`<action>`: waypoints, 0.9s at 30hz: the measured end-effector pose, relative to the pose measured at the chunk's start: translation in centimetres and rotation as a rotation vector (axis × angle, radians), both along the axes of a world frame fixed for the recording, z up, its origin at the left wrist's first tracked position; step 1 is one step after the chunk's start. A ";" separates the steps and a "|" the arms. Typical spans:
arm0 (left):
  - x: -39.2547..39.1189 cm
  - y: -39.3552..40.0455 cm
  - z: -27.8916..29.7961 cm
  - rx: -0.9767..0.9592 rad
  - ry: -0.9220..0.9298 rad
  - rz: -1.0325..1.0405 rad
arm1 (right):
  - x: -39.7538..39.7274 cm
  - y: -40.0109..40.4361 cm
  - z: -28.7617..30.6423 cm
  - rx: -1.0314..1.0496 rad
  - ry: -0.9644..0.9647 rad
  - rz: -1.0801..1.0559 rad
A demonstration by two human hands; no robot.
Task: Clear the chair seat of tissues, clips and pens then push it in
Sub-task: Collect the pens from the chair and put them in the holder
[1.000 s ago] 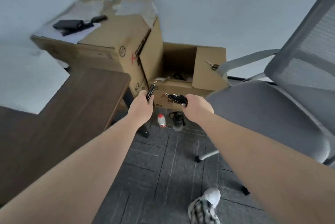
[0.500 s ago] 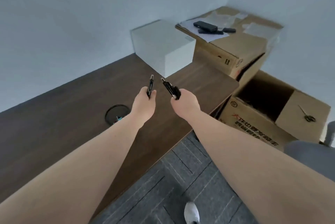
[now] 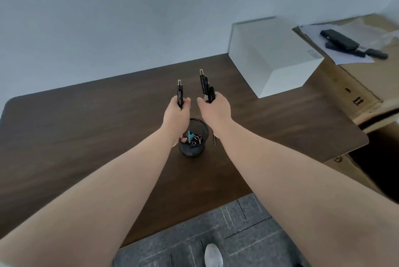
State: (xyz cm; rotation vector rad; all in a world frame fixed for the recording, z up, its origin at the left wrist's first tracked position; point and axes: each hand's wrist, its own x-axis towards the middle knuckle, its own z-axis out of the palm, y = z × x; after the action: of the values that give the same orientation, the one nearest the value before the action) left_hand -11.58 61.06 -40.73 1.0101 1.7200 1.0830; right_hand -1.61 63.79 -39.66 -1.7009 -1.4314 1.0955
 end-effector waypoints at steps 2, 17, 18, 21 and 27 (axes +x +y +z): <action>0.2 0.3 -0.5 -0.008 -0.034 0.049 | -0.8 0.5 -0.4 -0.025 0.084 -0.027; 1.1 0.7 -3.5 -0.028 -0.160 0.190 | -3.2 1.5 -4.6 -0.064 0.285 -0.204; 1.2 0.7 -3.6 -0.020 -0.154 0.200 | -3.2 1.5 -4.6 -0.054 0.272 -0.198; 1.2 0.6 -3.8 -0.015 -0.117 0.199 | -3.0 1.3 -4.8 -0.036 0.246 -0.173; 1.0 0.3 -3.6 -0.038 -0.032 0.182 | -2.7 0.8 -4.8 -0.003 0.191 -0.111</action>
State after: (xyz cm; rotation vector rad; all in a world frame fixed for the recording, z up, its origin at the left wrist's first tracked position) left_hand -10.58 61.37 -44.38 0.8208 1.8267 1.1697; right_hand -4.31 64.62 -44.50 -1.6104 -1.2035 1.1652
